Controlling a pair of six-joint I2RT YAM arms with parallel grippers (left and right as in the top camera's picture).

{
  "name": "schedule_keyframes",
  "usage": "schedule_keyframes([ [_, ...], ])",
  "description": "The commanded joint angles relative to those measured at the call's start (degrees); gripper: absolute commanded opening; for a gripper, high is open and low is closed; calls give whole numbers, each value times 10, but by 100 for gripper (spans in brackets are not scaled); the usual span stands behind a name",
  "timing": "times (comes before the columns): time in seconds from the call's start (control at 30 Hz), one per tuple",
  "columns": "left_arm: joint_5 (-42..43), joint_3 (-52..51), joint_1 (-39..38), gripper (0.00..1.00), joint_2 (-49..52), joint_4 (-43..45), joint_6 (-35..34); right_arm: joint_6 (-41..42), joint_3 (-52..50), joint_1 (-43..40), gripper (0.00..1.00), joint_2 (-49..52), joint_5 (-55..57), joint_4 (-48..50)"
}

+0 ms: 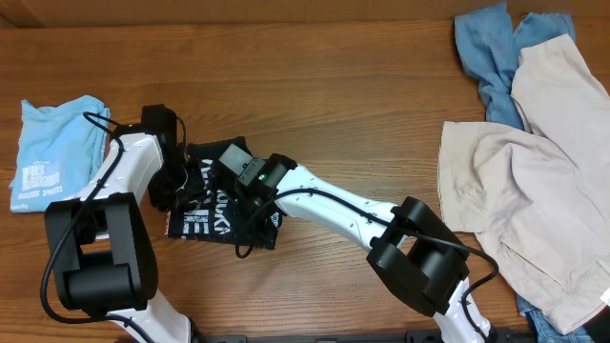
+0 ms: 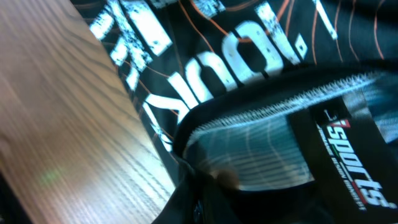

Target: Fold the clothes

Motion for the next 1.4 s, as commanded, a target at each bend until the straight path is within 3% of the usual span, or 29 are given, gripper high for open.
schedule_keyframes([
  [0.0, 4, -7, 1, 51, 3, 0, 15, 56, -7, -5, 4, 4, 102, -8],
  [0.13, 4, -7, 0, 51, 3, -1, 16, 153, -7, -25, 4, 4, 198, -55],
  [0.27, 4, -7, 1, 51, 3, -1, 16, 203, -7, -45, 4, 4, 204, -93],
  [0.43, 0, -7, 1, 52, 3, -2, 16, 207, -7, -48, 5, 4, 203, -127],
  [0.57, 0, -7, 1, 52, 3, -1, 16, 206, -6, -45, 13, 4, 169, -153],
  [0.93, -4, -7, 1, 52, 3, -1, 20, 144, -5, -45, 33, -90, 169, -85],
  [1.17, -4, -7, 1, 51, 3, -2, 20, 40, -6, -45, 33, -81, 92, -11],
  [1.37, -4, -7, 1, 52, 3, -4, 20, 32, -6, -43, 33, -37, 74, 14],
])
